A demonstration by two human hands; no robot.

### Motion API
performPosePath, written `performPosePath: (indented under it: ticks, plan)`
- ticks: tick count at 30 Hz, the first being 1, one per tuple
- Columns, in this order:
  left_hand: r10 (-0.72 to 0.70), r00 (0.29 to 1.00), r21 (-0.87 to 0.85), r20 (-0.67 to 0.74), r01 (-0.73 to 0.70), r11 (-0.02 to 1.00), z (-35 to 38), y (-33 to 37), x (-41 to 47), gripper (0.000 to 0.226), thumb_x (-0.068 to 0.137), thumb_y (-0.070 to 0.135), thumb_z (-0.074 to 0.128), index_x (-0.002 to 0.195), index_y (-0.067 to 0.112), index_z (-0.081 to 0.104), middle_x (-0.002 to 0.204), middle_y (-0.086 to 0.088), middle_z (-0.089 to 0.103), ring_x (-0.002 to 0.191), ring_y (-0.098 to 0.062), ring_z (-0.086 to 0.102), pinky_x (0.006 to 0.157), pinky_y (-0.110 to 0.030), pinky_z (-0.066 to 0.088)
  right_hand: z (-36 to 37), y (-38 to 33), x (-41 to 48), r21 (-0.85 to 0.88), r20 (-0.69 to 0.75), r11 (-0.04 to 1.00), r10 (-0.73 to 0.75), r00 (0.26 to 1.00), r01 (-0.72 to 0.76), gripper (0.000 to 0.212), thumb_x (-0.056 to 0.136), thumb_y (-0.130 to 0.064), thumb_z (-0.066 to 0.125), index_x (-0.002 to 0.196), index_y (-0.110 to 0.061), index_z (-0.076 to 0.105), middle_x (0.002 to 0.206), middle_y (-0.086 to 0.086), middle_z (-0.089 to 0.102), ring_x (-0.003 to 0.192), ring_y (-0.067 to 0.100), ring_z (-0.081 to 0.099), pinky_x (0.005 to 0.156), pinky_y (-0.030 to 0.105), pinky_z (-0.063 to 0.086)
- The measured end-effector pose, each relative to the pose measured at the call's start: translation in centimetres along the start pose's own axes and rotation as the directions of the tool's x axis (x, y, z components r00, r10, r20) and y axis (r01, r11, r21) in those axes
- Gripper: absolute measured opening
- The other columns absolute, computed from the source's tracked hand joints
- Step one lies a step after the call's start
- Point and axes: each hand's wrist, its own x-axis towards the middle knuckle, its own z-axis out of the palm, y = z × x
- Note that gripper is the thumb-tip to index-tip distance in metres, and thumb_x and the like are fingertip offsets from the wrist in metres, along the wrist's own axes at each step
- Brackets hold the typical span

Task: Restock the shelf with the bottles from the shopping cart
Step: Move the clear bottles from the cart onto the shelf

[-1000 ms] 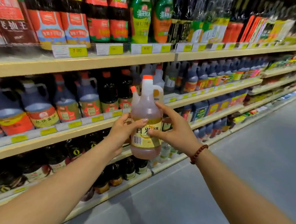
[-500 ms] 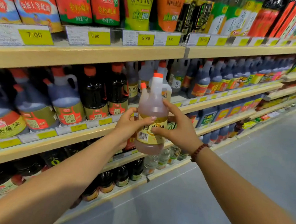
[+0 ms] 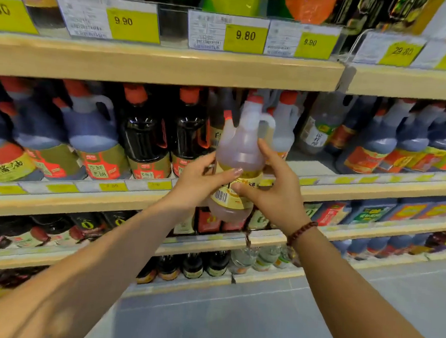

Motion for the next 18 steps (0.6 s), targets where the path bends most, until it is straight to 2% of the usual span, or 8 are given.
performPosePath:
  ticks: [2, 6, 9, 12, 15, 16, 18]
  plan:
    - [0.026, 0.999, 0.012, -0.039, -0.025, 1.000, 0.5, 0.4, 0.8, 0.043, 0.082, 0.021, 0.070, 0.124, 0.021, 0.060, 0.095, 0.012, 0.072, 0.090, -0.002, 0.066, 0.073, -0.013, 0.050, -0.6, 0.7, 1.5, -0.026, 0.018, 0.998, -0.061, 0.998, 0.061, 0.087, 0.067, -0.022, 0.083, 0.140, -0.017, 0.036, 0.130, -0.006, 0.046, 0.122, 0.013, 0.045, 0.098, 0.022, 0.041]
    - [0.075, 0.989, 0.054, -0.126, -0.069, 0.996, 0.8, 0.8, 2.2, 0.044, 0.081, 0.022, 0.071, 0.123, 0.023, 0.060, 0.091, 0.015, 0.071, 0.087, 0.003, 0.066, 0.071, -0.012, 0.049, -1.4, 1.8, 4.1, -0.069, 0.063, 0.984, -0.157, 0.985, 0.162, 0.088, 0.067, -0.028, 0.082, 0.141, -0.016, 0.036, 0.133, 0.004, 0.048, 0.124, 0.018, 0.045, 0.104, 0.037, 0.041]
    - [0.118, 0.974, 0.057, -0.193, -0.109, 0.992, 0.8, 0.7, 2.8, 0.035, 0.079, 0.020, 0.072, 0.113, 0.022, 0.066, 0.093, 0.008, 0.073, 0.086, -0.003, 0.069, 0.069, -0.016, 0.052, -1.4, 2.0, 4.9, -0.054, 0.063, 0.986, -0.153, 0.986, 0.156, 0.086, 0.068, -0.031, 0.081, 0.140, -0.016, 0.038, 0.135, 0.000, 0.047, 0.125, 0.013, 0.045, 0.103, 0.027, 0.040]
    - [0.139, 0.964, 0.072, -0.225, -0.126, 0.989, 0.5, 0.6, 3.6, 0.029, 0.077, 0.020, 0.074, 0.103, 0.008, 0.069, 0.093, -0.006, 0.073, 0.081, -0.011, 0.069, 0.067, -0.022, 0.055, -1.6, 2.3, 6.0, -0.034, 0.059, 0.984, -0.171, 0.984, 0.173, 0.084, 0.066, -0.029, 0.082, 0.138, -0.014, 0.040, 0.126, -0.008, 0.047, 0.122, 0.012, 0.048, 0.098, 0.022, 0.041]
    - [0.166, 0.951, 0.143, -0.260, -0.133, 0.981, 0.1, 0.8, 4.5, 0.029, 0.070, 0.029, 0.078, 0.087, 0.006, 0.071, 0.082, -0.009, 0.072, 0.075, -0.017, 0.068, 0.066, -0.031, 0.057, -1.5, 2.6, 7.1, -0.031, 0.071, 0.977, -0.208, 0.976, 0.210, 0.084, 0.066, -0.032, 0.082, 0.137, -0.015, 0.041, 0.130, -0.008, 0.048, 0.122, 0.013, 0.049, 0.100, 0.033, 0.045]
    - [0.180, 0.945, 0.149, -0.273, -0.143, 0.978, 0.0, 0.8, 4.8, 0.026, 0.070, 0.028, 0.079, 0.085, 0.008, 0.072, 0.079, -0.005, 0.072, 0.073, -0.014, 0.068, 0.063, -0.028, 0.055, -1.5, 2.6, 7.4, -0.034, 0.067, 0.972, -0.228, 0.971, 0.231, 0.084, 0.066, -0.033, 0.082, 0.137, -0.015, 0.042, 0.132, -0.009, 0.047, 0.124, 0.013, 0.047, 0.101, 0.037, 0.045]
    - [0.200, 0.939, 0.135, -0.280, -0.167, 0.977, 0.1, 0.9, 5.3, 0.025, 0.072, 0.024, 0.079, 0.092, 0.010, 0.073, 0.082, -0.001, 0.074, 0.074, -0.009, 0.069, 0.061, -0.021, 0.052, -1.5, 2.7, 8.0, -0.034, 0.051, 0.962, -0.269, 0.962, 0.271, 0.082, 0.066, -0.033, 0.082, 0.137, -0.017, 0.042, 0.130, -0.012, 0.045, 0.127, 0.012, 0.045, 0.103, 0.038, 0.043]
